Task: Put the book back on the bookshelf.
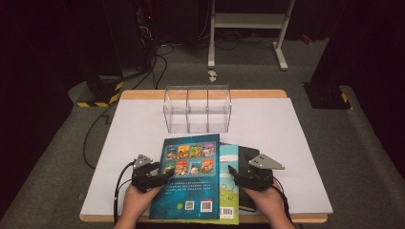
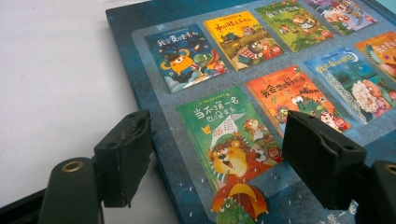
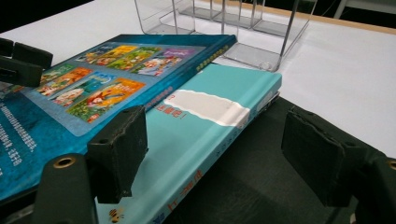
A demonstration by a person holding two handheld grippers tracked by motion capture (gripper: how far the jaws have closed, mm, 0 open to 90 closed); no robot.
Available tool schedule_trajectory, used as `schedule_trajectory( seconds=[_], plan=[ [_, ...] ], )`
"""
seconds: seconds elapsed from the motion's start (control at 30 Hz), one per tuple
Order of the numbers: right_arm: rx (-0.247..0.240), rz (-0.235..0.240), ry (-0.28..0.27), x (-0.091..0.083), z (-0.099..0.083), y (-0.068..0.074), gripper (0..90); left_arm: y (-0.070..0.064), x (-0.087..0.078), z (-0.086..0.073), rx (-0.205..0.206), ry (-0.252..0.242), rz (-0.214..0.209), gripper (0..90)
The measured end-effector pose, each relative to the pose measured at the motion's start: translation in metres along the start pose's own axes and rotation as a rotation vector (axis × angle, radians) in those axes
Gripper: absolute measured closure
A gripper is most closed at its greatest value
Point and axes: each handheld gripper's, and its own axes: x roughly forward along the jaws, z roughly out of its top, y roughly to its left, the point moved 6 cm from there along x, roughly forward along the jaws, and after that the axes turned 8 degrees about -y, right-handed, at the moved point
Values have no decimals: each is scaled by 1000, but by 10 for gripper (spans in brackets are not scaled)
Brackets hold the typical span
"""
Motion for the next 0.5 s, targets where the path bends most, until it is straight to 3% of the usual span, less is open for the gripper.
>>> schedule_trajectory(
  seconds=[0.13,0.23,0.27,0.3,0.33,0.37,0.4,0.47,0.5],
  plan=[
    [-3,7,2,0,0,2,220,-5,1,-1,13,-5,-5,248],
    [3,10,2,-1,0,4,223,-9,1,-2,46,-7,-4,282],
    [3,12,0,-1,0,4,230,-13,-1,-2,50,-9,-49,427],
    [3,12,0,-1,0,4,230,-21,-2,-5,57,-17,-88,427],
    [1,13,-3,-1,0,5,237,-29,-2,-8,94,-20,-101,422],
    [1,13,-6,-2,0,5,243,-33,-2,-8,127,-4,-99,471],
    [0,12,-6,-2,0,6,243,-35,-1,-8,146,14,-92,441],
    [0,10,-7,-4,0,6,243,-31,-1,-6,170,4,-57,370],
    [3,5,-9,-6,0,4,242,-25,-1,-4,162,4,-39,316]
  ],
)
